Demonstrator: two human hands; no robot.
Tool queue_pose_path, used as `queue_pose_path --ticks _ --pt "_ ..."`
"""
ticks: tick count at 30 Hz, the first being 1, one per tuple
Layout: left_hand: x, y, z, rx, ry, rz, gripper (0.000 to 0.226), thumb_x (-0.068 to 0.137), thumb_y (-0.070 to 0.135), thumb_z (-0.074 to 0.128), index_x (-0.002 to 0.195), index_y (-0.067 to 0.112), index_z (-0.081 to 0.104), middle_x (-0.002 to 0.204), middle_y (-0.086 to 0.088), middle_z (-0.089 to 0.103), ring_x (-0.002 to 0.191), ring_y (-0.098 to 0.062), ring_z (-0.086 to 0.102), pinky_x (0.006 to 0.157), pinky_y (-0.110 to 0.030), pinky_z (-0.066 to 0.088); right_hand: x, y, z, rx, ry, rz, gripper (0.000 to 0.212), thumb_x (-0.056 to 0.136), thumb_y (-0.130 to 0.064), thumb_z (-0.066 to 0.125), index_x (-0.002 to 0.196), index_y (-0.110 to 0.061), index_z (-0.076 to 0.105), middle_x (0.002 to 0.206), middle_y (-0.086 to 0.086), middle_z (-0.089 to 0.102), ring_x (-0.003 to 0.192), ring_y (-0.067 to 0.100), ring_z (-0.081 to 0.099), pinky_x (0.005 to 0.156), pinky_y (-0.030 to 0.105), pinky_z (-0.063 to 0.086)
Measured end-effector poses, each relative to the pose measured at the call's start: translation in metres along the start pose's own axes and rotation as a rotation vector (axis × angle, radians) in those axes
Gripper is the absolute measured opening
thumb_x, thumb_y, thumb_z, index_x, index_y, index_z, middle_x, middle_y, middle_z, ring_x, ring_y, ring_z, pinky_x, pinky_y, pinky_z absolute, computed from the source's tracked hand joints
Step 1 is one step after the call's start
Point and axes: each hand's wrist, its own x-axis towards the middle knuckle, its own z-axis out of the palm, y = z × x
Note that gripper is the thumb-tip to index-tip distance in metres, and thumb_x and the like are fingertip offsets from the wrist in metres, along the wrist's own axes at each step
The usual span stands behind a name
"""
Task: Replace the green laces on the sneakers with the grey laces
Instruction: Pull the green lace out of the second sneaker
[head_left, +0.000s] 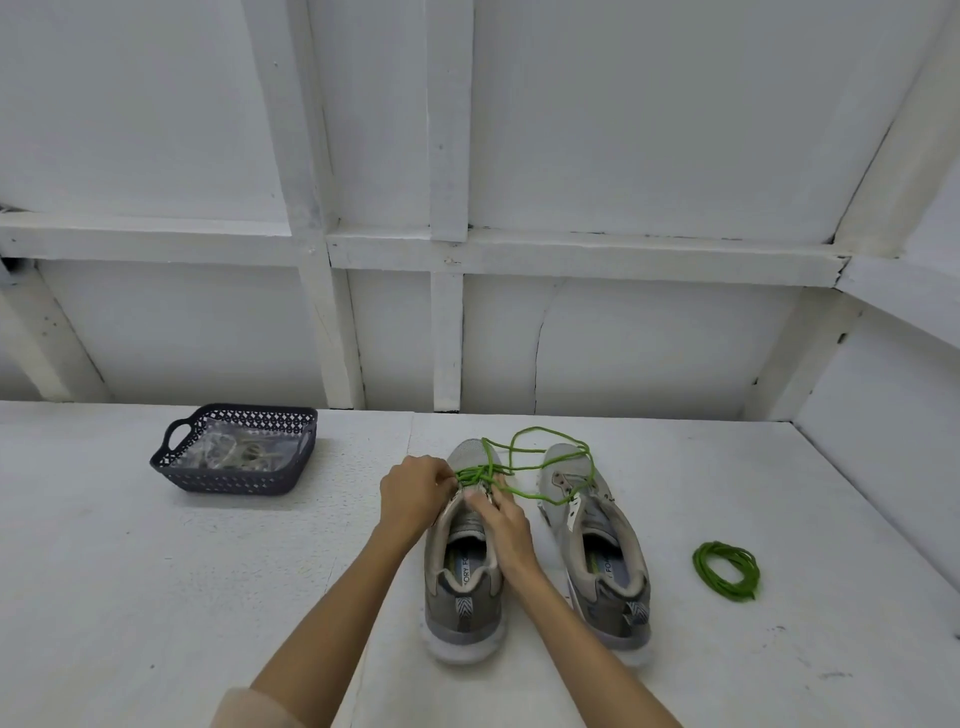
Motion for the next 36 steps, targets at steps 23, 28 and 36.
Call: queue_pose_path --ticks 23,28,36 --pt "0.002 -0.006 0.011 -0.219 0.062 0.011 0.020 0.099 0.030 0.043 0.094 0.012 0.051 0.083 -0.005 0.069 0.074 -0.026 0.061 0.068 -0.038 0.048 -0.008 -0.003 0.000 -0.050 0.068 -0.001 0.075 0.075 -0.041 0.057 0.143 -0.013 0.046 0.152 -0.009 0.035 0.140 0.008 0.032 0.115 0.033 0.031" --pt "-0.001 -0.011 0.012 -0.208 0.039 0.027 0.026 0.095 0.042 0.053 0.093 0.018 0.063 0.088 0.004 0.068 0.081 -0.017 0.063 0.069 -0.030 0.046 -0.006 0.000 -0.001 -0.038 0.073 0.003 0.074 0.077 -0.039 0.056 0.145 -0.012 0.044 0.155 -0.006 0.032 0.142 0.009 0.030 0.117 0.036 0.029" --pt "-0.006 -0.007 0.014 -0.346 0.100 -0.076 0.024 0.096 0.041 0.052 0.095 0.018 0.057 0.087 0.006 0.067 0.077 -0.017 0.064 0.068 -0.033 0.047 -0.006 -0.001 -0.002 -0.055 0.059 -0.022 0.081 0.074 -0.040 0.052 0.148 -0.012 0.036 0.156 -0.006 0.029 0.144 0.008 0.025 0.117 0.026 0.023"
